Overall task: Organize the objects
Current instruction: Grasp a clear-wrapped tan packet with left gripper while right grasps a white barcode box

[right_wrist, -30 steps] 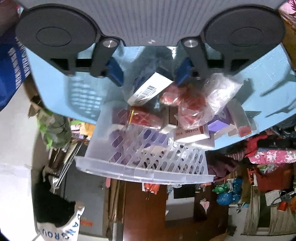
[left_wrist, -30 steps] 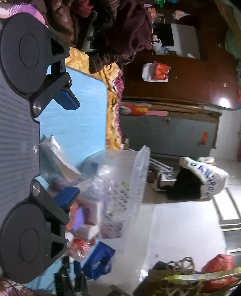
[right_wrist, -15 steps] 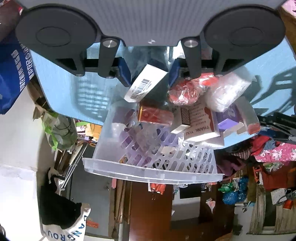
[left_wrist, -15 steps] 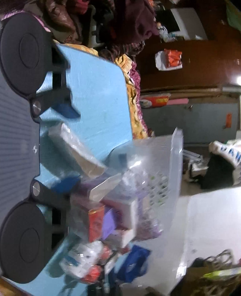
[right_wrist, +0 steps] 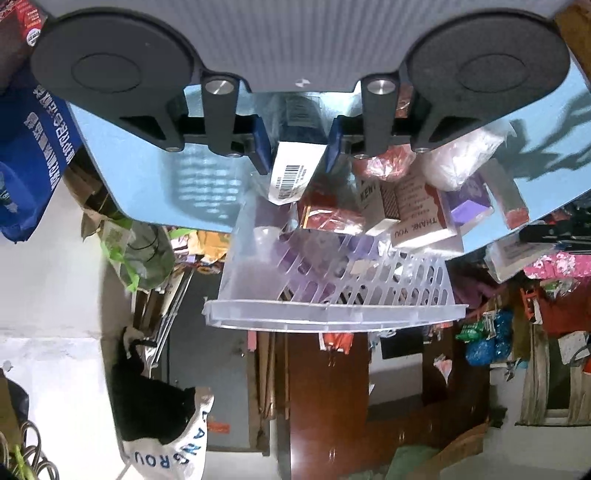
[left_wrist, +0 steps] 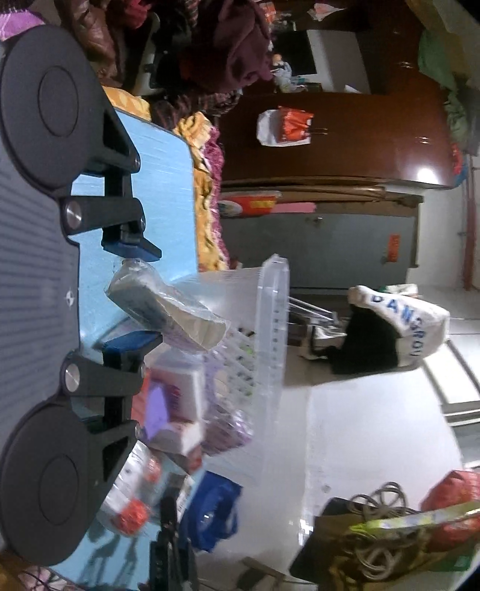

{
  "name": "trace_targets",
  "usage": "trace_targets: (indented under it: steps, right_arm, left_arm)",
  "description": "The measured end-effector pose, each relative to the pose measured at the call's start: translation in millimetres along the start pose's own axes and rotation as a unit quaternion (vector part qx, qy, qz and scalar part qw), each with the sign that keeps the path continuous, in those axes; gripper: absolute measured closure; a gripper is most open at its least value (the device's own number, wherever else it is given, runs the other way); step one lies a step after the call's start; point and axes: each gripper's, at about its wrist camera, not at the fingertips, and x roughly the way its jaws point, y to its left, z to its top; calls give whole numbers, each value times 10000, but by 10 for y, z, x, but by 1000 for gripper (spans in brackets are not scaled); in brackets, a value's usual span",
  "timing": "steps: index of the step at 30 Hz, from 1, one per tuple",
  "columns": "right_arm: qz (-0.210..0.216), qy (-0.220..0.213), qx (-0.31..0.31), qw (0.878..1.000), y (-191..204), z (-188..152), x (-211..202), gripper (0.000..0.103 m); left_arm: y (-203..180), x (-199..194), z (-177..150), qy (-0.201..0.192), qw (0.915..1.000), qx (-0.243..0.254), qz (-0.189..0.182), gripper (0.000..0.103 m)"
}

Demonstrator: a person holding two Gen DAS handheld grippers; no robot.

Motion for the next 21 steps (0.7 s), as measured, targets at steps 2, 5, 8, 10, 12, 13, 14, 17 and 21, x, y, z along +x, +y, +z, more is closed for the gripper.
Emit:
trace_targets:
  steps: [2,5,8,10,12,13,14,17,21]
  right_arm:
    - [-28,-78,56,9999,-17,3,-17,68]
    - [-57,-95,191,9998,-77,11,-39,68]
    - [-174,-128,324,9992,-187,-11,-88,69]
    - [-210,-202,451,9986,-259,-29,-163,69]
    - [-195,-370,516,9978,-282,-23,-293,69]
    - [-172,-474,509,9974,-274,-5,-368,69]
    - [-89,-612,504,9968,-259,32,-459,69]
    - [172,-1091,386,9931,-162,262,-666,69]
    - [455,-1536,-135,9870,26,861,-613,69]
  left_arm:
    - [-3,-24,-14,-70,9999,-64,-34,58]
    - [13,30,-37,-36,10000,-45,-41,58]
    - [30,51,-50,-34,9999,-115,-64,58]
    - [30,18,-51,-144,9997,-158,-99,58]
    - [9,-59,-55,-309,9993,-155,-148,58]
    - [-12,-108,-39,-373,9990,-165,-164,58]
    - [-39,-171,-6,-450,9985,-188,-233,58]
    - [-137,-306,233,-734,9957,-193,-538,58]
    - [-291,-92,871,-970,9930,-34,-671,58]
